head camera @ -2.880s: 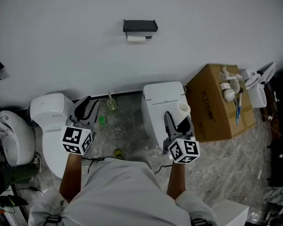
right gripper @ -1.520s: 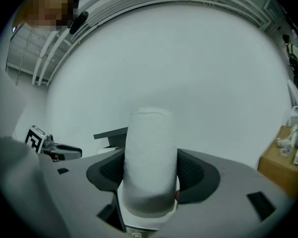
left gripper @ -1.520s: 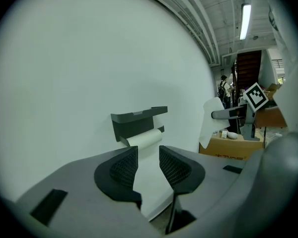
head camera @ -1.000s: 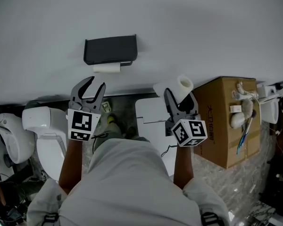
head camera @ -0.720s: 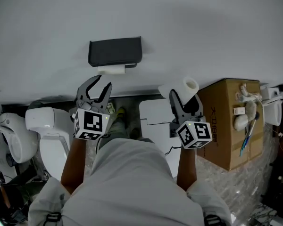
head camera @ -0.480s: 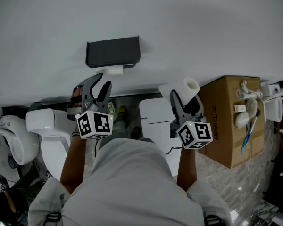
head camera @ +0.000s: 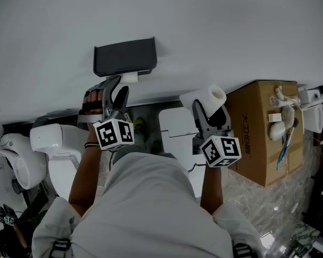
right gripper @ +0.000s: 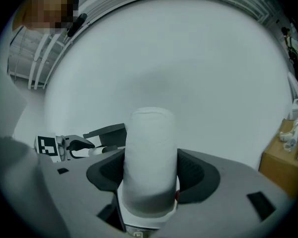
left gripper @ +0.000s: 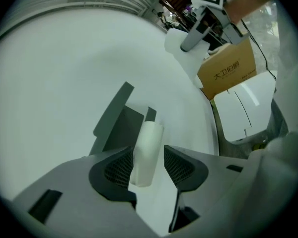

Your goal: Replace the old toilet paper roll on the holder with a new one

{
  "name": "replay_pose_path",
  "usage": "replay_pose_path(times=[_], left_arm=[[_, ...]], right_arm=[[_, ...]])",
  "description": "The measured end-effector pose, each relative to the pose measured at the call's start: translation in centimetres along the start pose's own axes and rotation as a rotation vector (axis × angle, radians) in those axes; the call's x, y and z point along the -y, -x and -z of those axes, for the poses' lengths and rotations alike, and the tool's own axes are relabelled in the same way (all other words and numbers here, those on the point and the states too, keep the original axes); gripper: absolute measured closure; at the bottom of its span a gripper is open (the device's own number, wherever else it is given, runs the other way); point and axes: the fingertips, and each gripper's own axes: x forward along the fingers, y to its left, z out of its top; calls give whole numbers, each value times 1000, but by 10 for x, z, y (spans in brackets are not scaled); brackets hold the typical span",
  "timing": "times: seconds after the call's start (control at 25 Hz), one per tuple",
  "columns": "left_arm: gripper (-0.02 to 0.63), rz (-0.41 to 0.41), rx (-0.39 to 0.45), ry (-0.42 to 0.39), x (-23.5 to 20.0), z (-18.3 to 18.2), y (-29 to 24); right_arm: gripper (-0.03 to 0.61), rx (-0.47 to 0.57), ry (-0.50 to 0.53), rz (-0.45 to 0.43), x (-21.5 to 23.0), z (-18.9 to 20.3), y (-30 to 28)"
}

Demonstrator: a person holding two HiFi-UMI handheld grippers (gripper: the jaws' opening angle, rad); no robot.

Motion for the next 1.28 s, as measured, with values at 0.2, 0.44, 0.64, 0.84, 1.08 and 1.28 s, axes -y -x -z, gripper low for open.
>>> replay_pose_path(times=[0.2,0.44,0.64,0.84,1.08,1.28], left_arm=[[419,-36,-57,-196,5,2,-12],[419,-55,-52,-223,4,0,-26],[419,-64,-27,-209,4,-9,-31],[416,-64,9,-221,11,-27,-35],[416,-50,75,-228,19,-55,-46],[416,-27,131,-196,25,-83,-54]], right_arm=[[276,3,-14,12,4,2,2],[276,-2,-18,51,14,6,12],[276,4,-26,96,28,9,26],[276,17,-37,132,38,10,40],[276,29,-43,179,48,10,58],[276,35,-54,232,64,10,78]])
